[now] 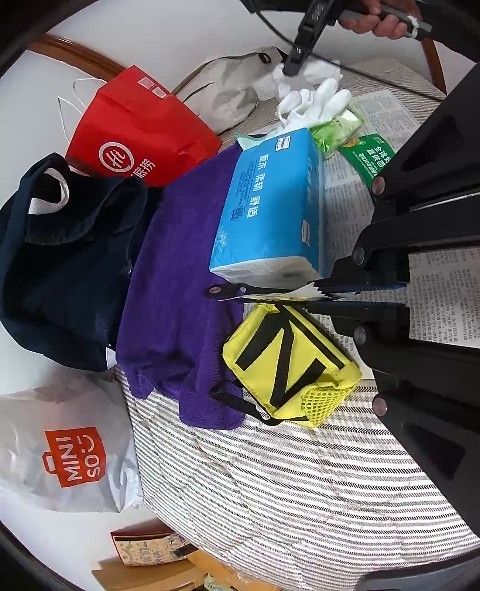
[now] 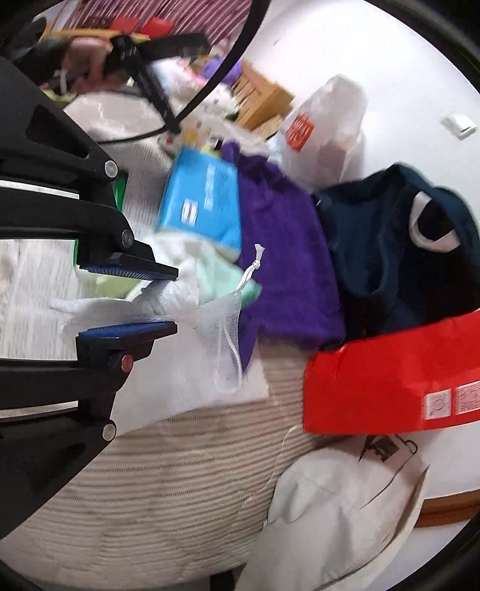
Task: Organize soft objects
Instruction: 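Grasp the clear mesh bag by the gloves with the right tool while the left holds the sachet, then lift the mesh bag with the right tool and carry it toward the purple towel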
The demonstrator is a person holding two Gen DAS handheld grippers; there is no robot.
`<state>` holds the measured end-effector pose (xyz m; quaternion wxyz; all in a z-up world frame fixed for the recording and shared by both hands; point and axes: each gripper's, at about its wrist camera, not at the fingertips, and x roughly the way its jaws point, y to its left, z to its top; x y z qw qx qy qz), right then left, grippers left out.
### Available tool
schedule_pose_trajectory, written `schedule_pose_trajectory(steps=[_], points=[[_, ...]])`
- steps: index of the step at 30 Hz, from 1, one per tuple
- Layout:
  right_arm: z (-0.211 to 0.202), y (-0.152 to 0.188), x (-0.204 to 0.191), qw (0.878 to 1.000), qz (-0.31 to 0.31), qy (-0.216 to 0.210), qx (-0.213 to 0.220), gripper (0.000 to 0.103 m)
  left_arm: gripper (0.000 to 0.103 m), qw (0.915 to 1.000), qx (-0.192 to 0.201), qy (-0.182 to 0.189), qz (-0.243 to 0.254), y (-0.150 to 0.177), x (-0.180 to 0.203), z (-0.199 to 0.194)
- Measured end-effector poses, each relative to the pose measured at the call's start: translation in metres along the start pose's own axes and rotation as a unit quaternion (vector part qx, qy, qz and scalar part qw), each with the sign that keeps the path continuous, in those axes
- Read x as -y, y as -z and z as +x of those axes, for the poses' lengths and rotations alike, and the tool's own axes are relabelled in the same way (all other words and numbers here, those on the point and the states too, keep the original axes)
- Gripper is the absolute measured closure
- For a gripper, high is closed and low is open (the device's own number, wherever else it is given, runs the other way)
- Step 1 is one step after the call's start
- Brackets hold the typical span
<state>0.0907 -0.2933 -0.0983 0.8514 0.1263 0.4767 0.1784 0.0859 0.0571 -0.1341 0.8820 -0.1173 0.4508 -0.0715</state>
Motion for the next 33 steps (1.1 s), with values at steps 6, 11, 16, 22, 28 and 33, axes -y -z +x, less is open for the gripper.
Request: schedule_pose_trajectory(steps=[6,11,16,22,28,33], points=[[0.024,0.007,-0.024,0.997,-0.056,0.030,-0.034,0.062,0.098,1.0000,0.001,0.004,-0.001,0.000,0.002,0.000],[0.026,0.013,-0.014,0.998,-0.039,0.031,-0.040,0.055,0.098,1.0000,0.005,0.005,0.000,0.000,0.003,-0.003],[-0.007,0.003,0.006,0.998,-0.024,0.055,0.019,0.031,0.098,1.0000,0.005,0.005,0.001,0.000,0.004,-0.003],[-0.004,-0.006,0.055,0.994,0.015,0.110,0.013,0.026,0.098,1.0000,0.005,0.006,0.004,0.000,0.008,-0.003],[0.039,-0.013,0.074,0.993,0.011,0.116,-0.030,0.025,0.098,1.0000,0.001,0.002,0.005,0.000,0.008,-0.001],[0.056,-0.012,0.081,0.995,0.019,0.094,-0.032,0.046,0.098,1.0000,-0.001,0.000,0.004,-0.001,0.008,0.000]])
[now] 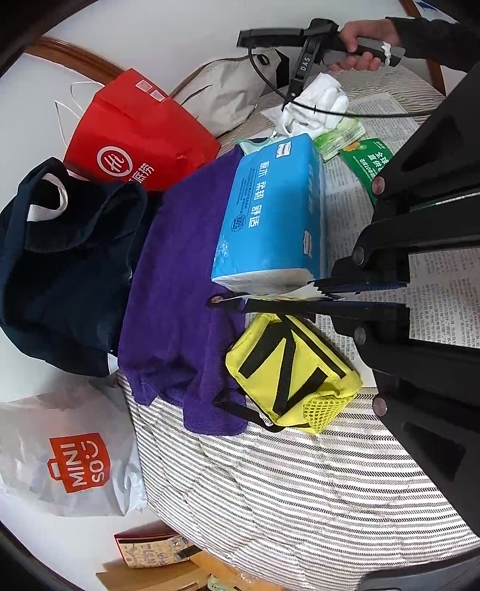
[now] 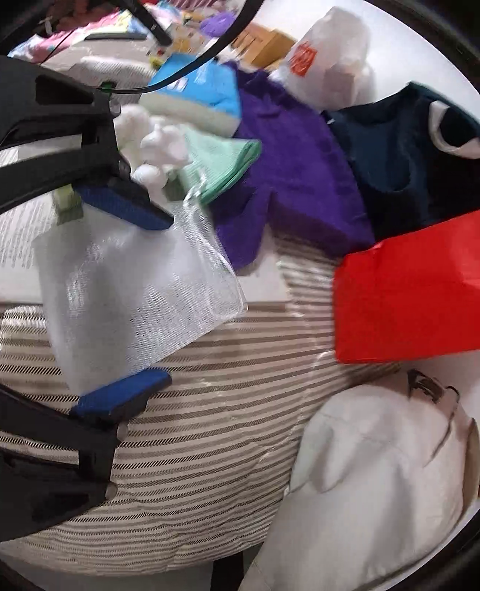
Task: Organize soft objects
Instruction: 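Lift the mesh bag with the right tool and carry it toward the purple towel, then lay the mesh bag on the purple towel with the right tool while the left places the sachet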
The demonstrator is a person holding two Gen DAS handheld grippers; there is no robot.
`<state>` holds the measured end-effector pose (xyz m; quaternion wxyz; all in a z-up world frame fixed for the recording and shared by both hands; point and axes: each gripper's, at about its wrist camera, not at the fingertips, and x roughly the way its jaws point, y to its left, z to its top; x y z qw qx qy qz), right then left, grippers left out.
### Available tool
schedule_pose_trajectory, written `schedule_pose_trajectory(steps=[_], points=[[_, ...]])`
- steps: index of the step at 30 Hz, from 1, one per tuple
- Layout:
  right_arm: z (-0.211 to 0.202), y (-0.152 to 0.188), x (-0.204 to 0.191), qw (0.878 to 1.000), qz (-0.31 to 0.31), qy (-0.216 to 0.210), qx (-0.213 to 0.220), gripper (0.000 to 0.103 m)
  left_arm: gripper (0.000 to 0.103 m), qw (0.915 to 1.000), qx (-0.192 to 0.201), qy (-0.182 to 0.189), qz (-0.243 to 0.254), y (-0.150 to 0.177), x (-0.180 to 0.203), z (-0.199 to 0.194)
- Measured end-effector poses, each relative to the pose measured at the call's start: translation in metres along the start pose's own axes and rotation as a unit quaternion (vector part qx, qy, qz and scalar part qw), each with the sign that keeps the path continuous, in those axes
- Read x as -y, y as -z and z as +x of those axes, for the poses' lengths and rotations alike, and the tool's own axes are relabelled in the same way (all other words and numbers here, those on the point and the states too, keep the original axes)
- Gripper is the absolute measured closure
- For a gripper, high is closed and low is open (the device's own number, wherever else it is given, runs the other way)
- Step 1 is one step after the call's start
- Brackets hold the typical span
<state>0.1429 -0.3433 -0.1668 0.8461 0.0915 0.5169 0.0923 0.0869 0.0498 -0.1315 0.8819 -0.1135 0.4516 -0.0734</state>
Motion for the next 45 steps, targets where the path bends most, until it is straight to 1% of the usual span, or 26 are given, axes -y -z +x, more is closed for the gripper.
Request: schedule_pose_trajectory(steps=[1,2,5,9,12,16,20,27,31,38,45], points=[[-0.003,0.002,-0.001,1.000,-0.002,-0.003,0.003,0.067,0.098,1.0000,0.001,0.000,0.000,0.000,0.000,0.000],[-0.010,0.003,-0.002,1.000,-0.006,-0.006,0.003,0.079,0.098,1.0000,0.001,0.000,0.000,-0.001,0.000,0.000],[-0.025,0.008,0.000,1.000,-0.006,-0.012,0.015,0.087,0.098,1.0000,0.001,0.003,0.003,-0.001,0.002,0.001],[-0.042,0.017,-0.003,1.000,-0.012,-0.012,0.026,0.096,0.098,1.0000,0.002,0.006,0.003,0.001,0.003,-0.001],[-0.054,0.020,-0.007,0.999,-0.010,-0.014,0.037,0.098,0.098,1.0000,0.006,0.007,0.002,0.001,0.003,-0.005],[-0.069,0.017,-0.015,0.998,-0.013,-0.005,0.053,0.098,0.098,0.9998,0.015,0.009,0.002,-0.001,0.002,-0.012],[-0.080,0.009,-0.021,0.998,-0.014,-0.002,0.063,0.098,0.098,0.9995,0.028,0.009,0.007,-0.007,0.001,-0.023],[-0.097,-0.013,-0.045,0.996,-0.029,-0.017,0.085,0.099,0.098,0.9985,0.052,0.008,0.013,-0.027,-0.001,-0.038],[-0.093,-0.030,-0.069,0.994,-0.046,-0.035,0.090,0.099,0.098,0.9980,0.059,0.004,0.021,-0.042,-0.001,-0.040],[-0.076,-0.053,-0.096,0.993,-0.057,-0.054,0.089,0.099,0.098,0.9974,0.065,0.005,0.030,-0.070,0.000,-0.034],[-0.048,-0.078,-0.110,0.994,-0.056,-0.046,0.077,0.099,0.098,0.9973,0.064,0.007,0.035,-0.092,-0.001,-0.018]])
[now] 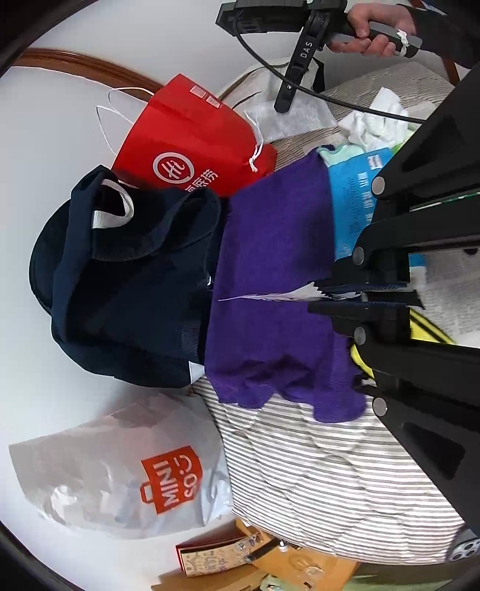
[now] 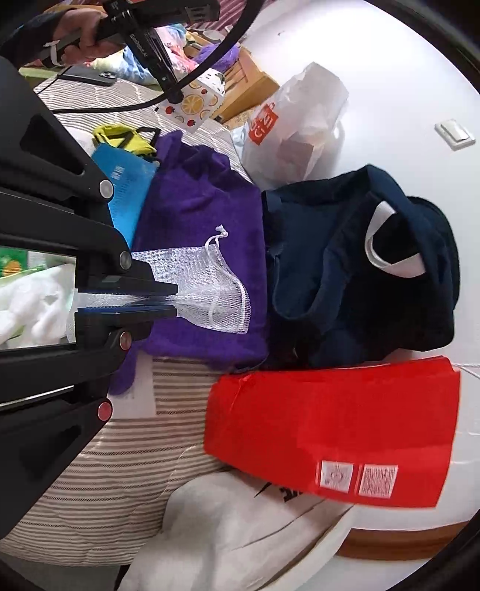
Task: Organize soft objects
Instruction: 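Lay the mesh bag on the purple towel with the right tool while the left places the sachet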
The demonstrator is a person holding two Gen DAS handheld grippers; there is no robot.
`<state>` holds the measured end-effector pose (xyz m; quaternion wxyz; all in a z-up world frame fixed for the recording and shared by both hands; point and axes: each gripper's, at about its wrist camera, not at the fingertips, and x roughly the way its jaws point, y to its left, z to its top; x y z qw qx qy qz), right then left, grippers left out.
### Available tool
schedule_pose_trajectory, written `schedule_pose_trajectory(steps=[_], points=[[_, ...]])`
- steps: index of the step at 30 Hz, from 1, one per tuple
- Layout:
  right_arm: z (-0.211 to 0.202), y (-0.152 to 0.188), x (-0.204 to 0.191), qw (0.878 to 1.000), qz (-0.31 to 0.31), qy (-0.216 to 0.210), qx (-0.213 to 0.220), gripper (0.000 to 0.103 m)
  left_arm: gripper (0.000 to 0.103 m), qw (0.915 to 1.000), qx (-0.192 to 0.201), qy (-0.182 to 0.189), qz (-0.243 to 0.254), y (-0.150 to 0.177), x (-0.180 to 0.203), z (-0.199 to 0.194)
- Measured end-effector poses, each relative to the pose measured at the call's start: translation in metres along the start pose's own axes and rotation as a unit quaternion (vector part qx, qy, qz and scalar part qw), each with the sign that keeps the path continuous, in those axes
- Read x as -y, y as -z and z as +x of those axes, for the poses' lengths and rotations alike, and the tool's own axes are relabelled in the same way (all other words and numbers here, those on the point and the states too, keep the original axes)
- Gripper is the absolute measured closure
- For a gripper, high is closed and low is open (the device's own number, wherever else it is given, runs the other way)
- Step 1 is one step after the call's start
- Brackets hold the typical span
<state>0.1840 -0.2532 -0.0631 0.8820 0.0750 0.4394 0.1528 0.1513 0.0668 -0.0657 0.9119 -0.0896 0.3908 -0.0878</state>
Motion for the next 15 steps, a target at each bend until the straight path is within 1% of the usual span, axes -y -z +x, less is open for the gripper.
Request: schedule_pose_trajectory(steps=[7,15], points=[[0.034,-0.019,-0.006,1.000,0.009,0.006,-0.013,0.099,0.098,1.0000,-0.007,0.000,0.002,-0.018,-0.005,0.026],[0.083,-0.039,-0.008,0.999,0.021,0.018,-0.038,0.099,0.098,0.9998,-0.017,0.011,0.000,-0.042,-0.009,0.065]])
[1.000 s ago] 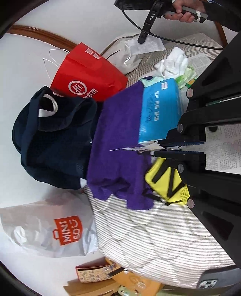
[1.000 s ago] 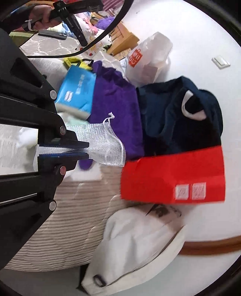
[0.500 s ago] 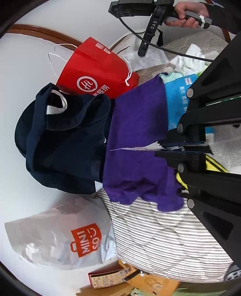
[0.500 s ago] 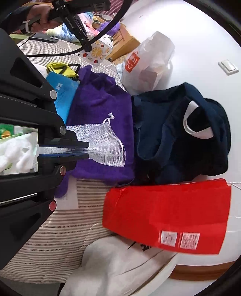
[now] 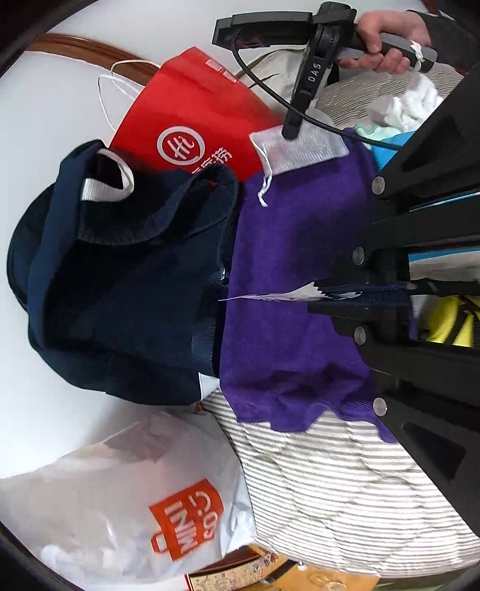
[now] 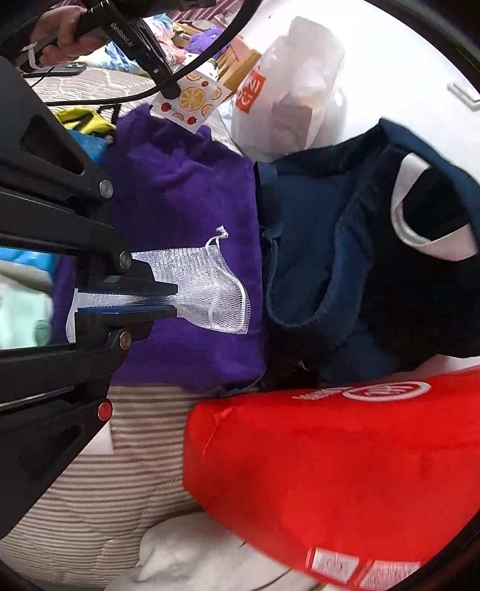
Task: Organize soft objects
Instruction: 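Lay the mesh bag on the purple towel with the right tool while the left places the sachet, then grasp the yellow Z pouch with the left tool while the right returns to the white gloves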
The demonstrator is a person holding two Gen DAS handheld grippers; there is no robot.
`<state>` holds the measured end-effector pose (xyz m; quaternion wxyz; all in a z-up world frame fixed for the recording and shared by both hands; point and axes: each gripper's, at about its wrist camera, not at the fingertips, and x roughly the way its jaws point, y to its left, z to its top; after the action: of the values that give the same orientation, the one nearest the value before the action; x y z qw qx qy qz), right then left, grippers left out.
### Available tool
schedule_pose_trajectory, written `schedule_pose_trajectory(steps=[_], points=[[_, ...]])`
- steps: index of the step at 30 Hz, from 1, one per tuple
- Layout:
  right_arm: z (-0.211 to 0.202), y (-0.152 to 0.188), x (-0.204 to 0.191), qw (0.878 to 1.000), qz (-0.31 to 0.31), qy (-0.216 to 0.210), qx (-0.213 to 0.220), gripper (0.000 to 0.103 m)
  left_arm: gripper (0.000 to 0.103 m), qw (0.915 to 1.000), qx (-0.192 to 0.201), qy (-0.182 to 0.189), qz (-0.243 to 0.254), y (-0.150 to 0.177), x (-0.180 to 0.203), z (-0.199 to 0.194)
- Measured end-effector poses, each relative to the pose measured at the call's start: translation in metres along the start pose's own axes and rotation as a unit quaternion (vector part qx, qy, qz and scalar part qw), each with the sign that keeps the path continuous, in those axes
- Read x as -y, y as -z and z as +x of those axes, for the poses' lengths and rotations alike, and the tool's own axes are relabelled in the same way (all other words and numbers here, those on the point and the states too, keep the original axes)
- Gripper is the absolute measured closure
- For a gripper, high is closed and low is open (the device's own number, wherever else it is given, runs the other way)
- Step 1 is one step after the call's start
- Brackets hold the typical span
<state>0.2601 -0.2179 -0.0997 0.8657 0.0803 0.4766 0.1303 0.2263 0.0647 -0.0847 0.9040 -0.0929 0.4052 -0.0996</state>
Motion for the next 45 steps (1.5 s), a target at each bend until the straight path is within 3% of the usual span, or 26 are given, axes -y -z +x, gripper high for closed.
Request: schedule_pose_trajectory(steps=[15,21,28,35,37,41,43,45], points=[[0.079,-0.018,0.006,0.998,0.011,0.036,-0.052,0.099,0.098,0.9995,-0.028,0.006,-0.014,-0.023,-0.018,0.061],[0.090,-0.020,0.006,0.998,0.006,0.036,-0.060,0.099,0.098,0.9989,-0.034,0.009,-0.030,-0.027,-0.025,0.079],[0.094,-0.019,0.007,0.997,-0.001,0.039,-0.064,0.098,0.098,0.9978,-0.050,-0.015,-0.040,-0.025,-0.033,0.095],[0.096,-0.017,0.004,0.997,-0.012,0.042,-0.066,0.091,0.097,0.9965,-0.068,-0.025,-0.042,-0.027,-0.034,0.104],[0.093,-0.016,0.003,0.997,-0.016,0.042,-0.063,0.083,0.095,0.9960,-0.074,-0.028,-0.041,-0.030,-0.035,0.105],[0.080,-0.016,-0.003,0.997,-0.031,0.047,-0.052,0.052,0.075,0.9952,-0.083,-0.042,-0.029,-0.030,-0.032,0.104],[0.072,-0.016,-0.007,0.997,-0.037,0.047,-0.048,0.051,0.065,0.9953,-0.079,-0.051,-0.022,-0.030,-0.029,0.097],[0.065,-0.016,-0.010,0.997,-0.040,0.046,-0.048,0.050,0.049,0.9954,-0.077,-0.055,-0.015,-0.030,-0.026,0.088]])
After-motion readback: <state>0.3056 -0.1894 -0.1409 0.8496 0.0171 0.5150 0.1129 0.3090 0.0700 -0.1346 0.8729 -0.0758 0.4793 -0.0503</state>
